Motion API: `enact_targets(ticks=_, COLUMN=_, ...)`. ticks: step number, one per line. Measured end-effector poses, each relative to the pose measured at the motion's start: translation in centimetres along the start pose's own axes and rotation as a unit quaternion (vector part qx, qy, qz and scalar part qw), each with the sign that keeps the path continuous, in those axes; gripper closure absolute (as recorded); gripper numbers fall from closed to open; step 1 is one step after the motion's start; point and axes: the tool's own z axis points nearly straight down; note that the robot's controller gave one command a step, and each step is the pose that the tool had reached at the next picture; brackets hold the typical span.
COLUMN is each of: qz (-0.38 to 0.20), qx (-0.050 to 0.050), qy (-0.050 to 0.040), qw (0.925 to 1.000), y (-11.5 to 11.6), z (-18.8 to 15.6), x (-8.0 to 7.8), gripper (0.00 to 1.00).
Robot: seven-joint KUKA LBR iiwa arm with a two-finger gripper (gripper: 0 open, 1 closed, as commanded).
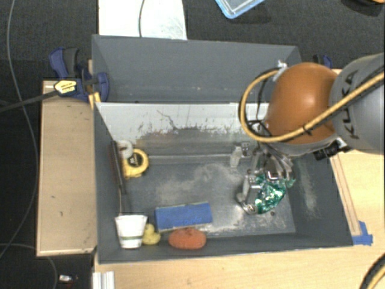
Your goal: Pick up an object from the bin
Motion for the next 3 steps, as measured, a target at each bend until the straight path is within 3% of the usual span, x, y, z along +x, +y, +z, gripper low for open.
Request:
enact_targets(ticks=1, qz=0.001, qx=0.0, qy=-0.0041, qw=1.0, y=0.0, z=-0.4, x=-0.2, gripper=0.0)
enact_targets(ticks=2, qz=0.002, qx=-0.001, qy=-0.0064, qw=1.0, y=-5.1, z=1.5, x=-3.3, gripper=0.0)
enact_targets(ticks=3, qz=-0.006, qx=-0.001, qy=-0.0064, qw=1.0, y=-10.9, z=4.2, x=-2.1, gripper=0.0)
